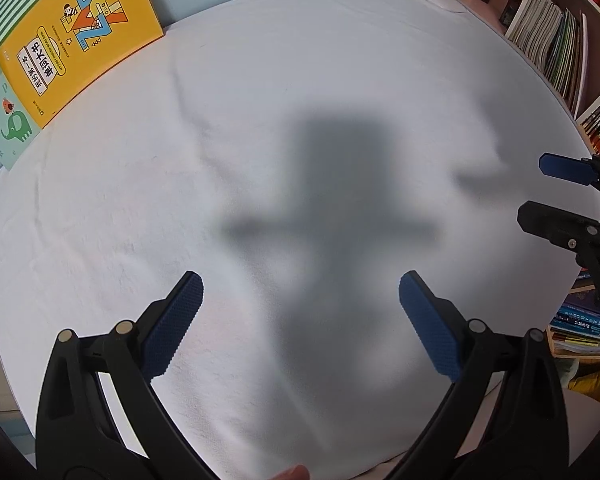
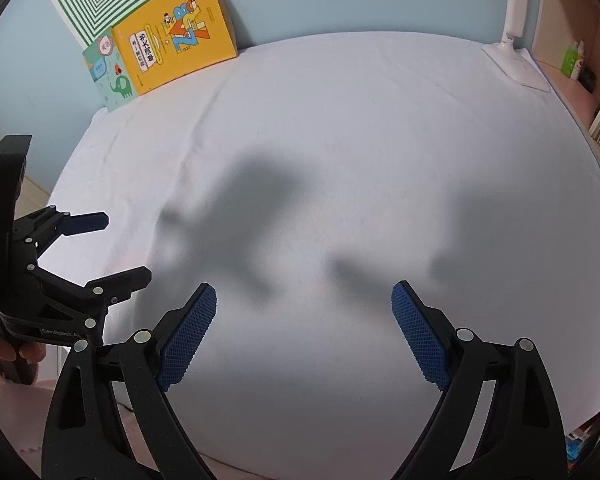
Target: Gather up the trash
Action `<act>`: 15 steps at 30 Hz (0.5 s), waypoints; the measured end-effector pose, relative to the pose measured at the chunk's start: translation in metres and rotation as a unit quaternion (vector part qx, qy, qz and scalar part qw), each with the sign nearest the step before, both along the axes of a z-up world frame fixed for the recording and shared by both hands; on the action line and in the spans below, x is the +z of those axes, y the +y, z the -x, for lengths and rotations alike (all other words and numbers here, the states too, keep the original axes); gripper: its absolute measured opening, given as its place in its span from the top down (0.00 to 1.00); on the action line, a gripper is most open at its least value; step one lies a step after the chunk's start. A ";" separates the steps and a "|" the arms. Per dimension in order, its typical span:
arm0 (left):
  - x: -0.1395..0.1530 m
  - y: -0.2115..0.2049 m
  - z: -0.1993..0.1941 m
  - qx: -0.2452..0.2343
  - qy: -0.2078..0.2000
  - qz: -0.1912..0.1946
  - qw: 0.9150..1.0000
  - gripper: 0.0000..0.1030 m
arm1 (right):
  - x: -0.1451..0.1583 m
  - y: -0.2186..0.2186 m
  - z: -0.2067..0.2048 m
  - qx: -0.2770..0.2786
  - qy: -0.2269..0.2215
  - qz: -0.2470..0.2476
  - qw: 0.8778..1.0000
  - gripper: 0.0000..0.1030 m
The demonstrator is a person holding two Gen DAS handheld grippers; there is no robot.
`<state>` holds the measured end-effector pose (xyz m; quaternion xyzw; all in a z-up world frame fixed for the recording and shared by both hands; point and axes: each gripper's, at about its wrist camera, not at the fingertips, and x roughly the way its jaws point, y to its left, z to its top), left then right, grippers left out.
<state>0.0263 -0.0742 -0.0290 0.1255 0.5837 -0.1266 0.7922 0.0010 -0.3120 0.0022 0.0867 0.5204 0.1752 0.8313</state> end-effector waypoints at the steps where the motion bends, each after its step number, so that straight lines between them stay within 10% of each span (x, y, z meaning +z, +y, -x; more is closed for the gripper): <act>1: 0.000 0.000 0.000 0.000 0.000 0.000 1.000 0.07 | 0.000 0.000 0.000 0.000 0.000 0.000 1.000 0.14; 15: -0.001 0.001 -0.001 0.004 0.002 0.001 1.000 0.07 | -0.004 0.001 -0.002 0.003 0.005 0.002 1.000 0.14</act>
